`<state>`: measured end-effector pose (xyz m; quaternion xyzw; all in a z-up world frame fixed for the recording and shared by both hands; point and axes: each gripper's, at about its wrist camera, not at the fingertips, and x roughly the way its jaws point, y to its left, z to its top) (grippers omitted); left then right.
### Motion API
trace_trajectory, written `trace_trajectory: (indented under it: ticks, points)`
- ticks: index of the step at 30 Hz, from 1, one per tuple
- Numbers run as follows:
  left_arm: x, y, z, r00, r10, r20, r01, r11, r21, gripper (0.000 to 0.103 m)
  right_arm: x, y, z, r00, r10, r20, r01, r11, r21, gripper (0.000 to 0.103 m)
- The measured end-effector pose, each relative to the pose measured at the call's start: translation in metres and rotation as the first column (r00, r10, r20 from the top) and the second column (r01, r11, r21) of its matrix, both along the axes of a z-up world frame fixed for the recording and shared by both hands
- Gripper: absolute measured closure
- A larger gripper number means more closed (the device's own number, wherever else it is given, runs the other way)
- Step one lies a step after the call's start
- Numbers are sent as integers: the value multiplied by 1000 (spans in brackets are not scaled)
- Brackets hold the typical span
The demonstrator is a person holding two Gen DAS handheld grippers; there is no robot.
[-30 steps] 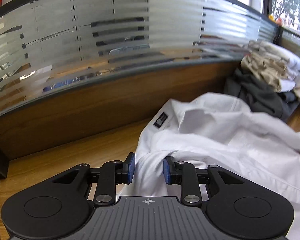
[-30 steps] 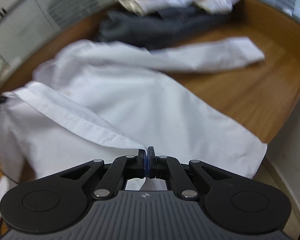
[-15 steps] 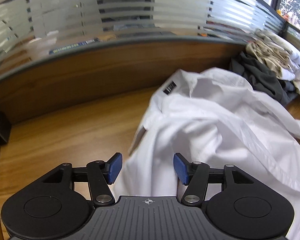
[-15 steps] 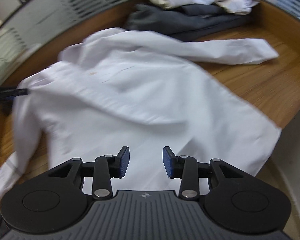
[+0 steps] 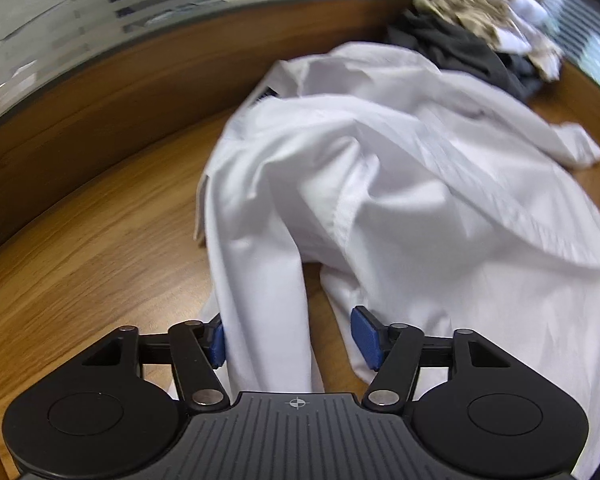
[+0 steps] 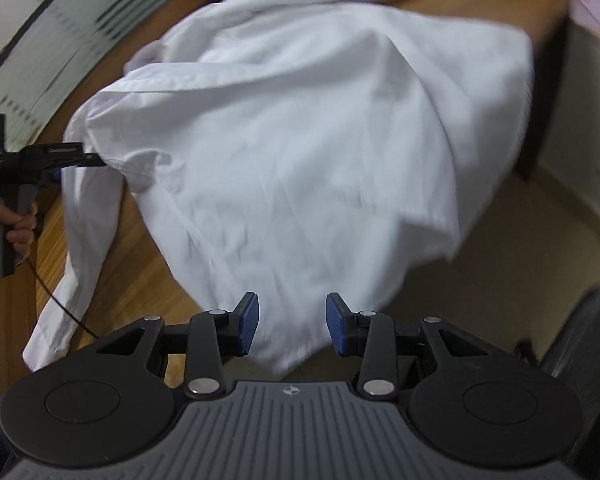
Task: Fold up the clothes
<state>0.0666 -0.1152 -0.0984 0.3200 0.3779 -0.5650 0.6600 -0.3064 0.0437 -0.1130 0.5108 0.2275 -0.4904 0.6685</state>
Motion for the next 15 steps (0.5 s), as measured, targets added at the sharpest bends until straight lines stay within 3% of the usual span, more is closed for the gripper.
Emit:
trace_trajectory:
  ticks: [3, 8, 13, 14, 15]
  points:
    - [1, 2, -2, 1000, -31, 6, 31, 999, 23, 34, 5, 17, -17, 995, -84, 46, 83, 996, 19, 49]
    - [6, 5, -11, 999, -30, 34, 28, 998, 57, 37, 4, 31, -43, 964, -225, 141, 223, 974, 29, 47]
    - [17, 5, -13, 992, -64, 109, 54, 994, 99, 94, 0, 32, -70, 923, -267, 276, 261, 963, 58, 52]
    - [20, 5, -9, 989, -72, 130, 60, 993, 99, 96, -1, 34, -73, 905, -277, 323, 272, 960, 63, 64]
    - [23, 5, -5, 985, -79, 151, 65, 993, 95, 97, -2, 37, -72, 888, -291, 356, 290, 955, 57, 86]
